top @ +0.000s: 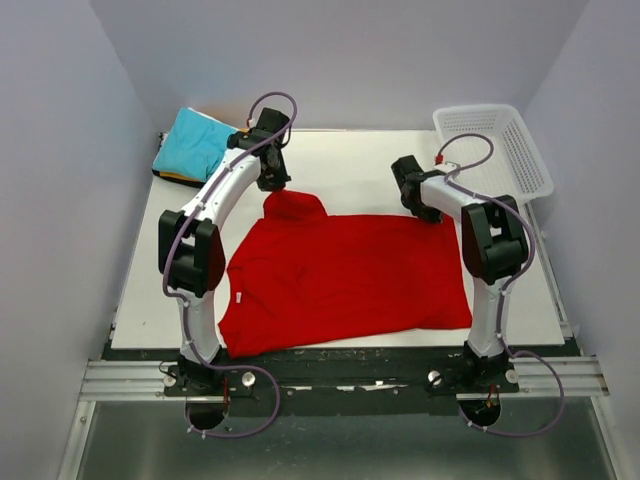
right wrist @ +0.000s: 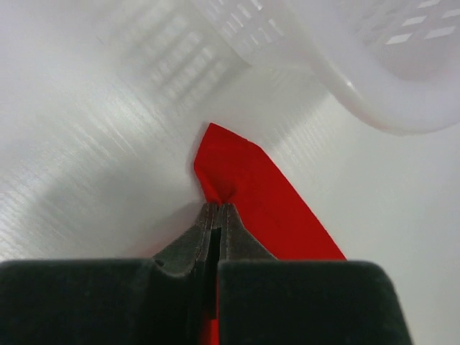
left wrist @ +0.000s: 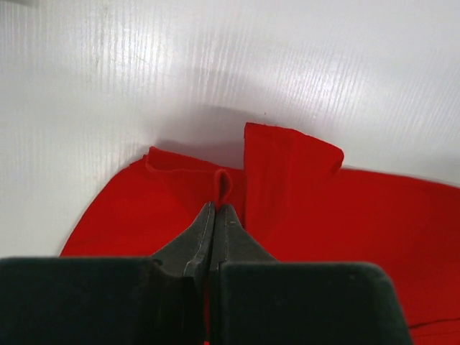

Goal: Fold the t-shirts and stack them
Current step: Grab the side of the flattened tshirt furthest away from the robot with both arms, then fold the other side of the tshirt into a rectangle

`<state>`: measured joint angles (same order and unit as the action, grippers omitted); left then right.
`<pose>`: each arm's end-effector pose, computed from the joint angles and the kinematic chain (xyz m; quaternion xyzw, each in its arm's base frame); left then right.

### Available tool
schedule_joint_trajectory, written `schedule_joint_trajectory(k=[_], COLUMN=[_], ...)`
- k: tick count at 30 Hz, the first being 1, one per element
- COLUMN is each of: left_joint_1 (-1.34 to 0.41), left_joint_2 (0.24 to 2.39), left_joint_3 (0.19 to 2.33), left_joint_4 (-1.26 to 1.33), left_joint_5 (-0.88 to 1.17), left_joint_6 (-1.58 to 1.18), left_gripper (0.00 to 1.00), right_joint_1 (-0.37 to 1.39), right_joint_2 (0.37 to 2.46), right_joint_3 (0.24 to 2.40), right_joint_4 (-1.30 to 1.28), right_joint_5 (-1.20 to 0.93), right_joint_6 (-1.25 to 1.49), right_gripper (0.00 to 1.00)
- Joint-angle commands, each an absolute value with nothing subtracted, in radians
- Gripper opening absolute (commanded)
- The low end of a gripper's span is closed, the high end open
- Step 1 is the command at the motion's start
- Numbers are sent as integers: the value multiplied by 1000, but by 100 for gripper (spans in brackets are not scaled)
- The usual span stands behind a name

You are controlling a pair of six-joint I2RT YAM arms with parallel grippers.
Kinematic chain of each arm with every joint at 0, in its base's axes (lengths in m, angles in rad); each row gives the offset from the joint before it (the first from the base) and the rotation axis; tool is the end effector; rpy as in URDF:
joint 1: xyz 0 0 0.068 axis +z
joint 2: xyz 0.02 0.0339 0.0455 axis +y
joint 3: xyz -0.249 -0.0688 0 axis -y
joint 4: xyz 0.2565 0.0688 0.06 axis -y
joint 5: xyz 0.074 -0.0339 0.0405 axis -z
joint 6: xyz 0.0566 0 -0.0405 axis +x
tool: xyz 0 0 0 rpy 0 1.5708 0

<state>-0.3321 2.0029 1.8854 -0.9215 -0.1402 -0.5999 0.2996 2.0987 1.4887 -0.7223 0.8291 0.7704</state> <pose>0.4299 -0.1399 0.2570 -0.1467 0.9514 -0.0574 0.2645 0.4103 0.0831 0.1218 0.2586 0.8726 -0.2885 0.2976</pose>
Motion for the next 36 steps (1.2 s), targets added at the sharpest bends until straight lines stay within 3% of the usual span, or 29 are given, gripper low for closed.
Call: schedule_joint_trajectory(k=[1,8,21,27,36], left_joint_1=[-361,-440,-627,-704,-845], left_joint_2=[1902,1790,1508,1432,1361], left_joint_3=[1836,1694,1324,1306,1281], left_joint_4=[-895,-882,-920,-1084,-1234], left_joint_5=[-157,-227,-391,-535,-579], left_joint_6=[-540,-508,-657,-775,-897], left_gripper=[0,0,0,0,0], right_joint_1=[295,307,381,400,402], right_joint_2=[2007,1887,1692,1671,1610], right_joint_3=[1466,1333,1157,1132,1097], right_joint_4=[-664,-568,-601,-675,-829], right_joint_5=[842,705,746,785,924], right_joint_6=[774,699,709,741,832], right_gripper=[1,1,1,1,1])
